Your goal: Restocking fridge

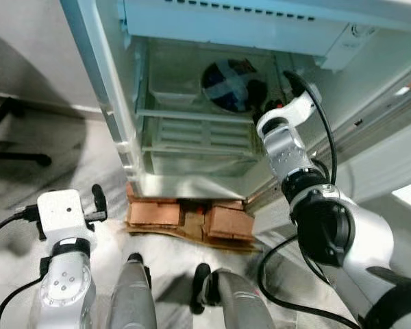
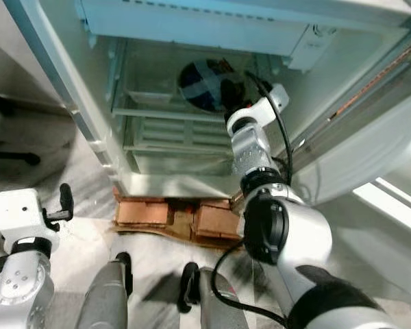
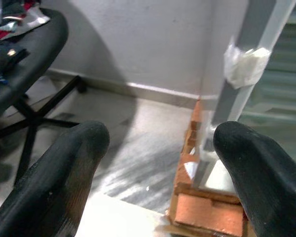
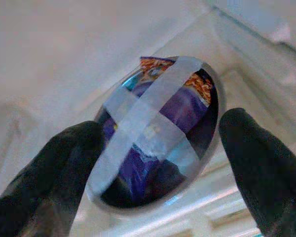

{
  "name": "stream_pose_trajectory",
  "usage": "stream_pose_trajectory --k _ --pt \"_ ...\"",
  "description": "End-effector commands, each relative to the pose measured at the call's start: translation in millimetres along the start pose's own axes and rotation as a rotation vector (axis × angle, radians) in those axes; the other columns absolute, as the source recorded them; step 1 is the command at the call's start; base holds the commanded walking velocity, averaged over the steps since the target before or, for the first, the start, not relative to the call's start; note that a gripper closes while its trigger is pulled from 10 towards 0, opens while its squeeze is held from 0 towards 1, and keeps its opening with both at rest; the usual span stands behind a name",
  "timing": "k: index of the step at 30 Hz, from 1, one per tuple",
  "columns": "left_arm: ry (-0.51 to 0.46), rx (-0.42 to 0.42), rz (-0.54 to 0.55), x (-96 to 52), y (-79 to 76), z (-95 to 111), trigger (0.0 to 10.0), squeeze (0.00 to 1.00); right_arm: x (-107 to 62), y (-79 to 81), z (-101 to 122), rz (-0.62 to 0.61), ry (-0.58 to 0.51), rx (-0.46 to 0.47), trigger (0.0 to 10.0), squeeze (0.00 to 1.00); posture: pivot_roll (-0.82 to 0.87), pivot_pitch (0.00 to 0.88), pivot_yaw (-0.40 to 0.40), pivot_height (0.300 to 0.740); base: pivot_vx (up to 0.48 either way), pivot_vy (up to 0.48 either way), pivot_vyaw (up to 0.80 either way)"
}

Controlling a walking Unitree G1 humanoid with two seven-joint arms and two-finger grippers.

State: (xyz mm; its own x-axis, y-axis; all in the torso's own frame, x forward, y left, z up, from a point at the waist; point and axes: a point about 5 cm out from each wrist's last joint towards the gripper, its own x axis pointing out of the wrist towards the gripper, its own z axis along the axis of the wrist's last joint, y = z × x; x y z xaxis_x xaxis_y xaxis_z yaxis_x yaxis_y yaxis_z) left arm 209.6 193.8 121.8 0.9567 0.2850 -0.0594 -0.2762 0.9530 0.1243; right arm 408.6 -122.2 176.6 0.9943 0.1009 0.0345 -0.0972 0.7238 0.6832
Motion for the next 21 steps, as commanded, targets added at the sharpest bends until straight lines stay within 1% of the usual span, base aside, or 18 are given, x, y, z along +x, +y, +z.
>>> stream_pose_trajectory --k 1,3,5,7,9,10,11,12,14,18,21 --pt "0.025 -0.001 -0.015 -1.2 -2.3 -7.2 10.0 0.00 -3.9 -9.4 0.0 0.014 0.002 -0.073 10.0 1.00 0.32 0.224 -0.165 0.740 0.000 0.000 0.00" --pt "0.013 -0.007 -0.038 3.9 -6.6 -6.4 10.0 0.00 -8.3 -13.1 -5.6 0.058 0.011 -0.151 10.0 1.00 0.31 0.213 -0.155 0.740 0.000 0.000 0.00" --pt "0.007 -0.006 -0.048 6.6 -8.4 -5.9 10.0 0.00 -11.9 -13.6 -8.6 0.106 0.004 -0.203 10.0 1.00 0.29 0.199 -0.144 0.740 0.000 0.000 0.00" --pt "0.005 -0.005 -0.054 8.5 -9.2 -6.2 10.0 0.00 -16.9 -13.2 -13.2 0.169 0.001 -0.275 10.0 1.00 0.28 0.190 -0.139 0.740 0.000 0.000 0.00" --pt "0.006 -0.005 -0.063 10.1 -9.9 -7.2 10.0 0.00 -25.6 -14.2 -20.4 0.226 -0.001 -0.337 10.0 1.00 0.26 0.183 -0.136 0.740 0.000 0.000 0.00" --pt "0.007 -0.005 -0.067 11.1 -10.3 -8.1 10.0 0.00 -33.0 -14.7 -25.3 0.262 -0.001 -0.372 10.0 1.00 0.25 0.173 -0.133 0.740 0.000 0.000 0.00" --pt "0.008 -0.005 -0.069 12.0 -10.7 -8.8 10.0 0.00 -39.3 -14.9 -29.0 0.286 -0.002 -0.405 10.0 0.87 0.25 0.173 -0.133 0.740 0.000 0.000 0.00" --pt "0.008 -0.006 -0.073 14.4 -12.0 -10.0 10.0 0.00 -53.2 -16.7 -37.1 0.311 0.005 -0.474 10.0 0.00 0.24 0.167 -0.133 0.740 0.000 0.000 0.00" --pt "0.007 -0.007 -0.079 16.3 -13.9 -10.6 10.0 0.00 -64.4 -19.0 -42.2 0.311 0.010 -0.487 10.0 0.00 0.23 0.161 -0.131 0.740 0.000 0.000 0.00" --pt "-0.010 -0.002 -0.112 20.8 -21.1 -9.0 10.0 0.00 -84.8 -28.2 -48.9 0.259 0.015 -0.504 10.0 0.00 0.21 0.138 -0.128 0.740 -0.285 0.000 0.00" --pt "-0.018 0.003 -0.124 22.5 -22.6 -8.8 10.0 0.00 -92.0 -29.6 -48.8 0.243 0.015 -0.516 10.0 0.00 0.20 0.134 -0.126 0.740 -0.345 0.000 0.00"
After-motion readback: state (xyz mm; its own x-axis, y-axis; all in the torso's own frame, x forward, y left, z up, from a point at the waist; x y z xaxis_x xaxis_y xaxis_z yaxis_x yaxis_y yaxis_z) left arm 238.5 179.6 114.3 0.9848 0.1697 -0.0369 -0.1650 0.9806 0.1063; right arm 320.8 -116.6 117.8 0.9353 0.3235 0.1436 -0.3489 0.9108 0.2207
